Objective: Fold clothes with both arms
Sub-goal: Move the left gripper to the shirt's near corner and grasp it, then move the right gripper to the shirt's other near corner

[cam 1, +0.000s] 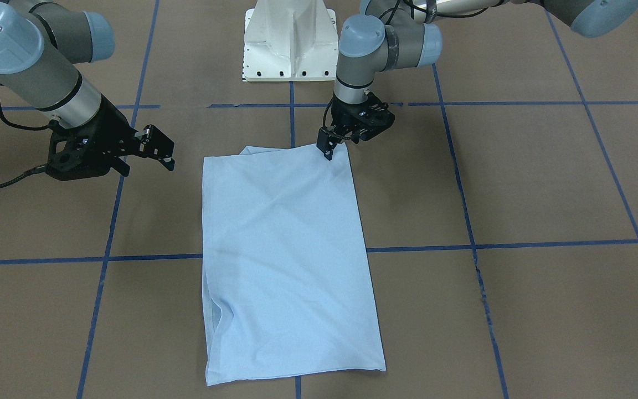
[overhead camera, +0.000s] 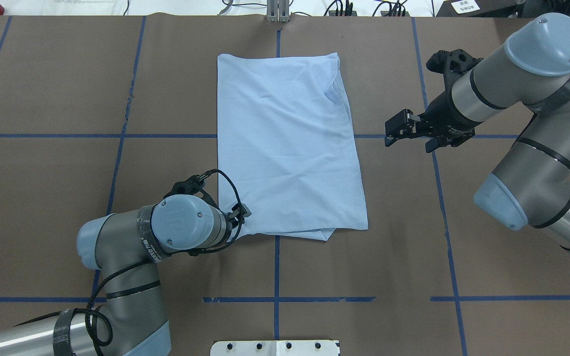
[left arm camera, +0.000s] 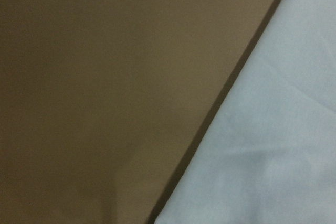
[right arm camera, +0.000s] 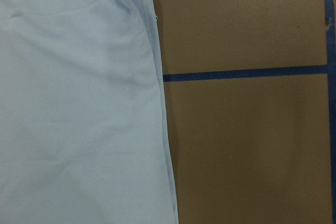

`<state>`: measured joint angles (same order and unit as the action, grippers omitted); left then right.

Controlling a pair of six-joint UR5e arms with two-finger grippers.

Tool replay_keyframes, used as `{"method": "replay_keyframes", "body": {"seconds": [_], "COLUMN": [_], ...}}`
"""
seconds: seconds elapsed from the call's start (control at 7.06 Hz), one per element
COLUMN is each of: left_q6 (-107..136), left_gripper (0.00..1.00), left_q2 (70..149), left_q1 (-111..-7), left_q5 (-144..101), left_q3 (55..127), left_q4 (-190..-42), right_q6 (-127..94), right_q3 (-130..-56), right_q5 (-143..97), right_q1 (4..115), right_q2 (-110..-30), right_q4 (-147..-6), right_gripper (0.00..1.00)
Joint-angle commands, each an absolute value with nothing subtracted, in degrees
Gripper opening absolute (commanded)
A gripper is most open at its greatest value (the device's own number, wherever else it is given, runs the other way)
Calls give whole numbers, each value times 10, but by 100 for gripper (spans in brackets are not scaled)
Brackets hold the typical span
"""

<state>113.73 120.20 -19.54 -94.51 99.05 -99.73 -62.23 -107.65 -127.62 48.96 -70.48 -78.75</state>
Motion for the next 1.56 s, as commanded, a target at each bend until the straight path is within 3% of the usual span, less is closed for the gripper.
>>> {"method": "replay_keyframes", "body": {"seconds": [0.0,0.28,0.43,0.71,0.99,1.42], "left_q6": [1145,1145,1145,1136,1053,1042], "left_gripper": [60,15,0,0,0,0], "left_q2": [1205,1205,1206,1202,1181,1176], "left_q1": [-195,-194,-194,-196,-200,-197], "left_q5": [-946,-945,-944,-948,-951,-968], "left_q3": [991,993,994,1011,1081,1107], "left_q4": [-997,-998,-998,-998,-947,-925], "right_q6": [-622,-622,-622,-623,-675,-916], "right_q3": [-1076,-1076,-1076,-1077,-1084,-1101], "right_q5": [-1276,-1276,-1276,-1276,-1273,-1125], "right_q1": [490,490,490,490,474,315], "right_q2": [-705,-705,-705,-705,-705,-696], "right_q4": [-787,-787,-787,-787,-787,-775], "right_gripper": [100,100,100,100,100,100]}}
